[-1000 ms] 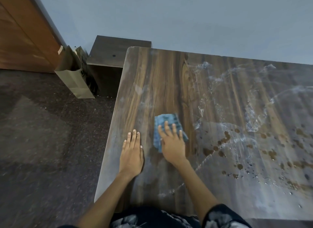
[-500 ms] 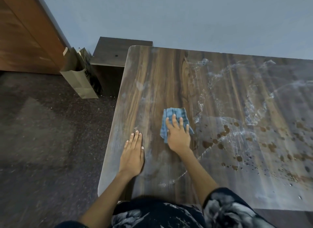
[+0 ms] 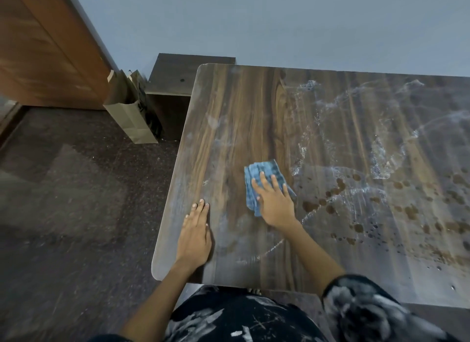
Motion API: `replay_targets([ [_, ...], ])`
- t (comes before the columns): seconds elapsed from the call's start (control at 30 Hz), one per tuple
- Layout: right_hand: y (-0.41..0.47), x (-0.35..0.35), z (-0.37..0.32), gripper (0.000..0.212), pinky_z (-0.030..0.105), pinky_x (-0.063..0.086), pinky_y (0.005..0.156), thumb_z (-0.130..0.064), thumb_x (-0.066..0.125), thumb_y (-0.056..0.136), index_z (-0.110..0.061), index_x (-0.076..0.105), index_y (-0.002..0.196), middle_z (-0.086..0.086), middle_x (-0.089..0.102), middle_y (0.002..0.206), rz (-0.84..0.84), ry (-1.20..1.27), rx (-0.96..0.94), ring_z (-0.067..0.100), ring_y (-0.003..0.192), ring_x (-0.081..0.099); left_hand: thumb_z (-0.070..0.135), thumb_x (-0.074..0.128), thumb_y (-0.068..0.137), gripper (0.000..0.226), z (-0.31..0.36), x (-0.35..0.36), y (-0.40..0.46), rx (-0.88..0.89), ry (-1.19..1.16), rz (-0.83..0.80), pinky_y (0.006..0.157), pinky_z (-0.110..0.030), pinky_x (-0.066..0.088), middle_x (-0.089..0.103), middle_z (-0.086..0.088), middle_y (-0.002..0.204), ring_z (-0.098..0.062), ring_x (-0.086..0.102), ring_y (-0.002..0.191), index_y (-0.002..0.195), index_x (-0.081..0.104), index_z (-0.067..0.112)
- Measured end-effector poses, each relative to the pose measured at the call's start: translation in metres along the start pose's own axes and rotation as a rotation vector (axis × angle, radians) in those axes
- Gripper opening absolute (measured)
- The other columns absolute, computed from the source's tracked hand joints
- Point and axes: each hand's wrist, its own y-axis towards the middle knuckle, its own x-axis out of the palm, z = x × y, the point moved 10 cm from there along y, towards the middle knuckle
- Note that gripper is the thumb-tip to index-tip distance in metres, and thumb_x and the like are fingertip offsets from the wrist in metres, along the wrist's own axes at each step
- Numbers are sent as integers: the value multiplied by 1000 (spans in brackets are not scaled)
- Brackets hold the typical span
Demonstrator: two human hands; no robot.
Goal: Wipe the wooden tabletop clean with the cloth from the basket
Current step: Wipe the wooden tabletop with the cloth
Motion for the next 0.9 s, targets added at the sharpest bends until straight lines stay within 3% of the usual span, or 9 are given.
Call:
replay_targets([
  [0.1,22,-1,-24,65,47,-3,116,-17,42,98,-28,3,150,1,-11,158,-1,19,-7,27,145,-10,17,25,96,50,0,4,-8,-3,34,-5,113,-26,-1,7,4,153,-10,1,140,146,18,12],
  [0.37,-45,32,-95,67,41,-20,108,-20,45,95,-26,6,150,1,-8,158,6,-68,-324,26,144,-11,25,16,91,58,0,9,-19,-39,27,0,113,-28,-1,11,-1,154,-7,-5,136,146,17,9],
  [0.43,-62,38,-96,60,47,-9,111,-24,45,93,-25,23,148,3,11,158,0,-35,-355,28,145,8,27,14,89,60,0,10,-21,-53,21,4,113,-29,-1,11,-2,154,-7,-4,136,146,17,9],
  [0.5,-72,42,-89,54,49,15,109,-31,42,86,-26,43,140,2,38,148,-2,-62,-343,26,136,35,28,13,90,60,1,11,-23,-64,22,7,113,-29,0,11,-2,155,-7,-4,137,146,16,9],
  [0.57,-79,48,-80,55,46,27,107,-34,33,84,-28,46,137,0,45,144,-40,-86,-343,22,132,43,28,13,90,60,1,12,-25,-79,30,14,113,-30,0,11,-2,155,-10,-1,139,146,17,8],
  [0.67,-88,48,-65,54,44,25,112,-34,31,86,-29,42,139,-2,43,145,6,-105,-339,21,134,39,29,14,89,60,2,13,-30,-102,46,12,112,-31,0,12,-3,154,-16,3,142,146,18,8],
  [0.73,-94,41,-50,54,44,5,116,-29,36,91,-29,31,145,-2,28,153,30,-113,-305,21,141,24,31,13,89,61,3,15,-34,-117,63,-5,112,-30,-1,9,-2,155,-18,2,143,146,16,9],
  [0.8,-93,35,-26,62,41,-16,113,-25,41,96,-28,12,150,-3,3,157,36,-89,-242,21,145,0,33,10,89,62,3,17,-39,-125,91,-14,111,-29,-3,5,0,155,-17,-1,143,147,12,10],
  [0.9,-85,15,11,63,39,-18,111,-25,39,98,-28,2,150,-2,-6,158,133,-40,-93,21,145,-10,40,0,87,67,5,20,-46,-120,114,-9,111,-28,-4,-2,4,153,-10,-8,139,147,9,11],
])
